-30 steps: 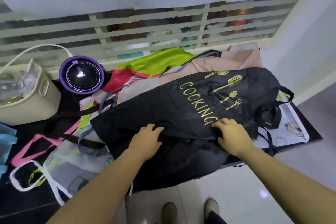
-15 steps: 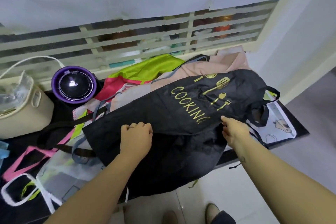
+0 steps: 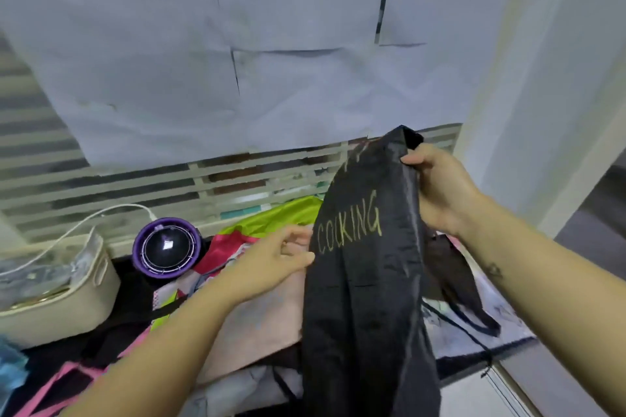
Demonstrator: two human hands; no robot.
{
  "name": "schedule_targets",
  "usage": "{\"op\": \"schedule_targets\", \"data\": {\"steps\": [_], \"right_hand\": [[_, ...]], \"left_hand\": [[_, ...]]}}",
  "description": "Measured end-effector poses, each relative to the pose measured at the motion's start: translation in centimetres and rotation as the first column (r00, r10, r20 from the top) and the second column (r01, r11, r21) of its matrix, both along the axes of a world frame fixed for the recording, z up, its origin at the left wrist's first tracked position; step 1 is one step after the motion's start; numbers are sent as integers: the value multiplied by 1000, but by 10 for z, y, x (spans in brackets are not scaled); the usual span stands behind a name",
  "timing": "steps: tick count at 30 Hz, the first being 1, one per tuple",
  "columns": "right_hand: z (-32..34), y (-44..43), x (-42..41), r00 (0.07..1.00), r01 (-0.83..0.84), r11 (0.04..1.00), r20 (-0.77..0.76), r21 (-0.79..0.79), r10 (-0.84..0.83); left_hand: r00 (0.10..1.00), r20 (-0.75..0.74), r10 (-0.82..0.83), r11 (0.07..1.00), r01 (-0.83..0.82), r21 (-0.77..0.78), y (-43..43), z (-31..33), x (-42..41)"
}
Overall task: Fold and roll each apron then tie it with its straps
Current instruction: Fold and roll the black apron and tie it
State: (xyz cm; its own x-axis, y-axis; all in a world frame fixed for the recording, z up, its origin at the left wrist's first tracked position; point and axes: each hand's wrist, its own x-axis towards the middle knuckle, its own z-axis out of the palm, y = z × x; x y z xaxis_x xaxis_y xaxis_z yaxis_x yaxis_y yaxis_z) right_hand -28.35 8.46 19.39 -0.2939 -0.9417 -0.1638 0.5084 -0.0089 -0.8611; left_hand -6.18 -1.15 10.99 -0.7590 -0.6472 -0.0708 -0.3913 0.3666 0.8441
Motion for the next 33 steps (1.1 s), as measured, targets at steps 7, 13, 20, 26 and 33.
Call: {"op": "schedule_targets", "data": {"steps": [7,13,20,26,33], "right_hand": [[78,8,15,967,-239,959,-128,-152,220],[95,6,16,986,-130,975,-125,-181,108],[97,-9,3,954,164,963,-212,-216,-210],[103,-17,6,607,287,894,-657,-346,-448],[105,-15,-2,754,470,817,-329,-334,-568]], "left_hand": [[962,-251,110,985,-72,155,-30,50,14],[947,-288,141,984,-166,-64,-22,64,14],[922,-318,222,861,-338,-379,-34,100,22],[950,-284,128,593,-303,-746,-53,178,26],[978,-178,105,71,-186,-980,-75,234,36]]}}
